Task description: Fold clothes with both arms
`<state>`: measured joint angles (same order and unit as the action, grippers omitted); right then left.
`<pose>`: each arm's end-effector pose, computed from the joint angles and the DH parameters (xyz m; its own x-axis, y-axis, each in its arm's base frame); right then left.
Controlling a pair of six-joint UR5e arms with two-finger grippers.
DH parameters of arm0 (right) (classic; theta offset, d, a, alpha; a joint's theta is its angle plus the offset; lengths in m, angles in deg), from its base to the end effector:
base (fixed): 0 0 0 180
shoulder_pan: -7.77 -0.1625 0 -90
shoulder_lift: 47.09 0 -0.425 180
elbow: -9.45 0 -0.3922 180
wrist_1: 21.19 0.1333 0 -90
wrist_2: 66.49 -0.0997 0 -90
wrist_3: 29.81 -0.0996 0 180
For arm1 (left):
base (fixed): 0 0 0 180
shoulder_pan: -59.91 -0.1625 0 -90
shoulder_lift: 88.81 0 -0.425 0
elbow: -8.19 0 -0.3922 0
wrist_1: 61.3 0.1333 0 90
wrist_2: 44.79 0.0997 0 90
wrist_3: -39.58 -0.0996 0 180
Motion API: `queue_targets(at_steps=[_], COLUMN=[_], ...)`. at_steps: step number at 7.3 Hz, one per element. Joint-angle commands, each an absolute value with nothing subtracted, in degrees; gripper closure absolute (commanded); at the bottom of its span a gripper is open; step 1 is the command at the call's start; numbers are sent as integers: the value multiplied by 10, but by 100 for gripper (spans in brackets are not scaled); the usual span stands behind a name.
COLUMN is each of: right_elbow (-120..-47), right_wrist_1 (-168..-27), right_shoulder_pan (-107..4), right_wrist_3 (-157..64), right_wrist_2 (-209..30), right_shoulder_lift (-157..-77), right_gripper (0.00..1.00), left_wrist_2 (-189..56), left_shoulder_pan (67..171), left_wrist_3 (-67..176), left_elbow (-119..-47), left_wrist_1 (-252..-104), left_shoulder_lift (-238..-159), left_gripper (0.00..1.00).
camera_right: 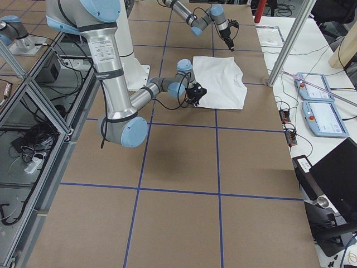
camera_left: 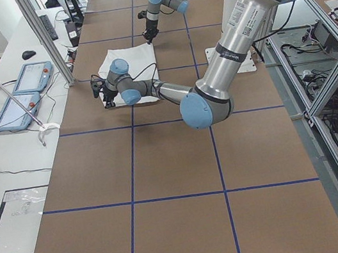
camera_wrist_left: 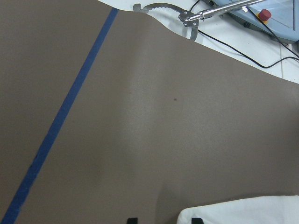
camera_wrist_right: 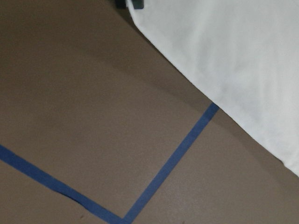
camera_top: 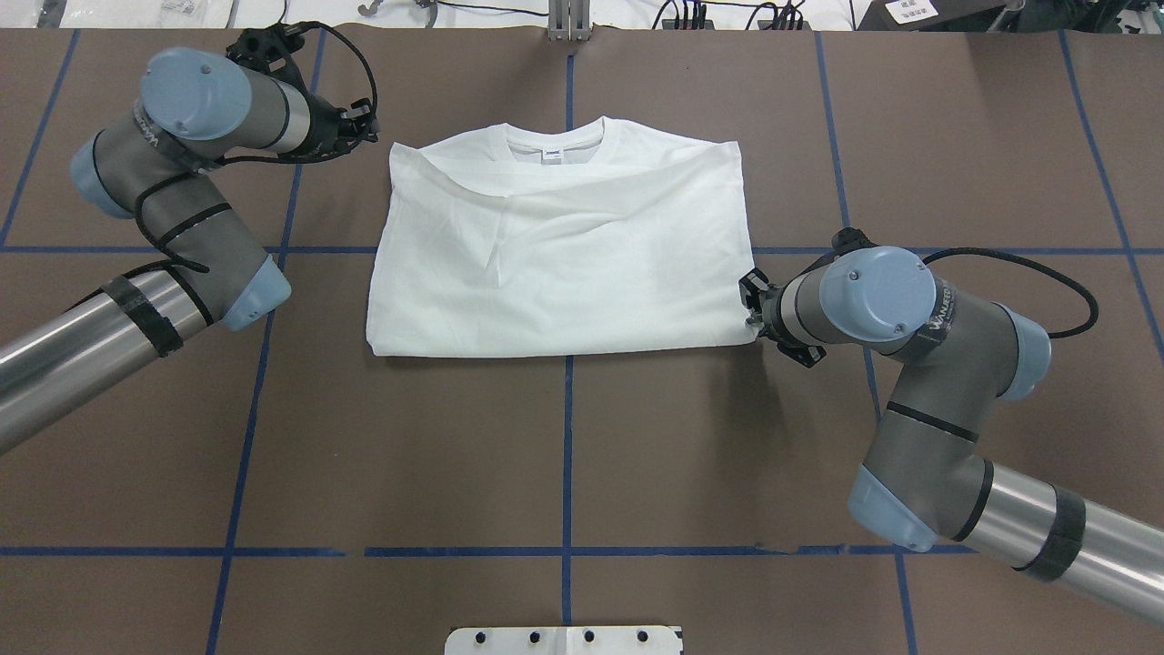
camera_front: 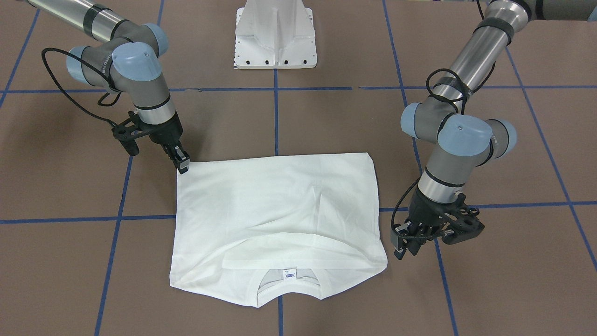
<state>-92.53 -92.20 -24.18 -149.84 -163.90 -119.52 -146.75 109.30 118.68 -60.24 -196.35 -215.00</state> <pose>-0.4534 -0.4247 0.3649 0.2648 0.7500 0.6061 -0.6645 0.5974 -0.4490 0.4123 -0.6540 0.3697 0.4412 -0.2304 -0.8673 0.5528 0.8311 0.0605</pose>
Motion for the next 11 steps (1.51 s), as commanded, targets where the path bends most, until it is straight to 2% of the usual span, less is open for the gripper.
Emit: queue_targets(at_steps=[1,3,4,7,9,10,11], right_elbow=[-1017,-1113,-1129,-1187,-1193,-1198,-1207], right_wrist_1=[-983,-1088,-1109,-1138,-1138,-1138,-1138], right_shoulder_pan=[-197,-124,-74,58,109,120,119], right_wrist_3=[-1529,-1541,-1567,-1574,-1580,-1585,-1620], right_wrist_2=[-1638,-1640,-1640,-1652,-1650,-1649,-1646], right_shoulder_lift=[-1223,-1222,-1223,-1275,-1297,-1300,-1296], right_gripper=[100,100,100,100,100,1,0], left_wrist_2=[-1497,-1558,-1593,-1618,-1620,-1619,-1619], left_shoulder_pan=[1093,1092,1090,1076,1048,1026,987], left_wrist_3=[1188,1196,1224,1302,1331,1360,1395], left_elbow=[-619,-717,-752,-798,-827,-844,-874], left_wrist_1=[-1962,-1956,-1957,-1956,-1940,-1940,-1933], left_shoulder_lift=[-2143,-2093,-2071,-2062,-2044,-2027,-2009], left_gripper=[51,51,51,51,50,45,36])
